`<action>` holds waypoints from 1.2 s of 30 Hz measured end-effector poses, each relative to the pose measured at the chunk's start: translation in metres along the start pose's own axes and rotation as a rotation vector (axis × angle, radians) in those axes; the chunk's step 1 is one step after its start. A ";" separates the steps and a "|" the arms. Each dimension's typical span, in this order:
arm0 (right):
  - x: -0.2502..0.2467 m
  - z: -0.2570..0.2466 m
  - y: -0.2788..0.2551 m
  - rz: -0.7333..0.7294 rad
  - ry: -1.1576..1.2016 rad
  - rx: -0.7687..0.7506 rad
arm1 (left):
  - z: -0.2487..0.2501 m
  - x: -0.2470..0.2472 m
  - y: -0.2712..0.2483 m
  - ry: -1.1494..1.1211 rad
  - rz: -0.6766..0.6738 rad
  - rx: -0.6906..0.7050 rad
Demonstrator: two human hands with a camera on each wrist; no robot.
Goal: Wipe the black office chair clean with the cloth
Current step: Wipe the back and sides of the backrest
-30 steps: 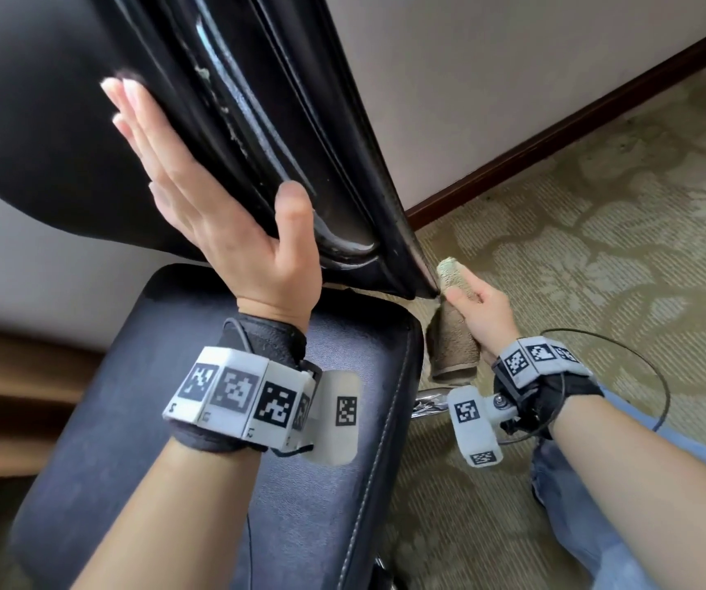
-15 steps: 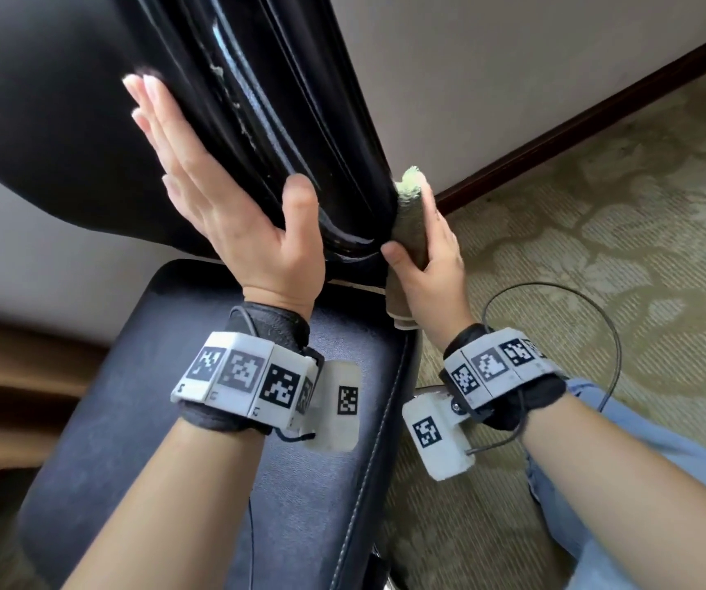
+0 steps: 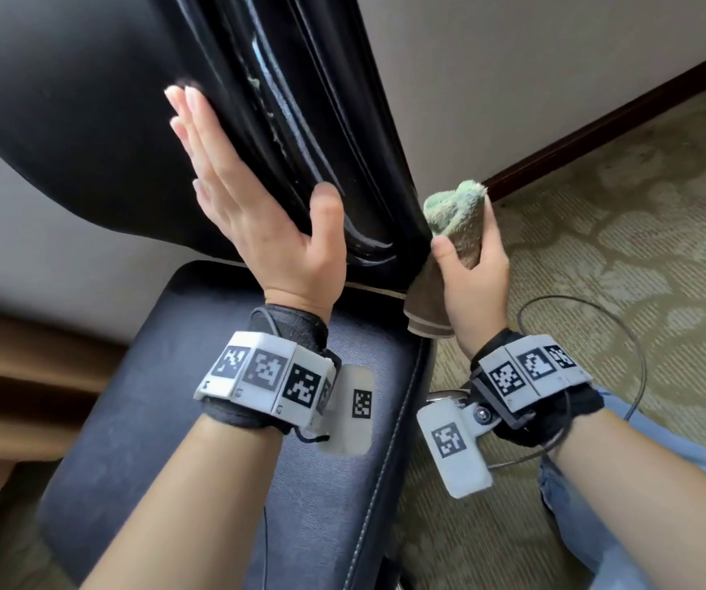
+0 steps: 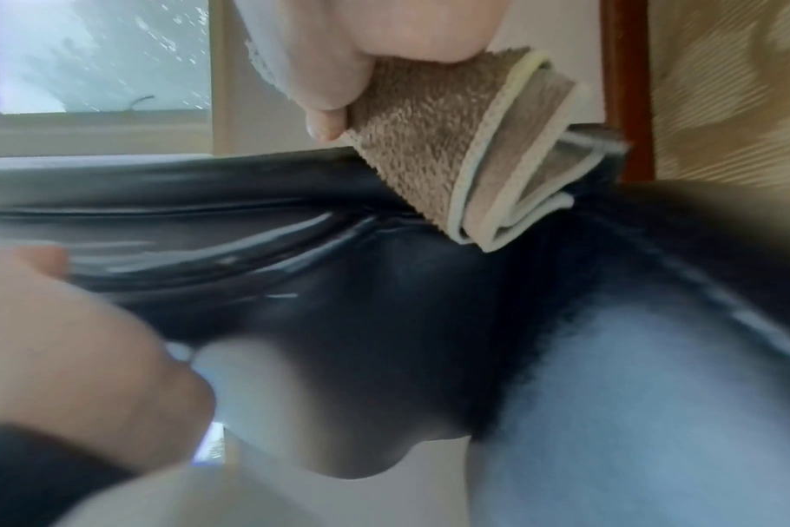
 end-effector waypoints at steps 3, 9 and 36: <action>0.007 -0.026 0.004 0.012 0.053 -0.075 | -0.001 0.000 0.000 0.010 0.004 0.009; 0.036 -0.034 0.001 -0.319 -0.159 -0.061 | -0.001 -0.001 0.000 0.006 -0.008 0.031; 0.000 -0.073 0.022 -0.239 -0.078 -0.194 | -0.001 -0.005 0.000 0.043 -0.046 0.049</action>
Point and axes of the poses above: each hand's wrist, its own y-axis towards the middle knuckle, its own x-axis out of the palm, z = x × y, the point moved 4 cm from there along y, towards the middle knuckle, and after that the axes turned 7 degrees about -z, right-handed, at the moved point
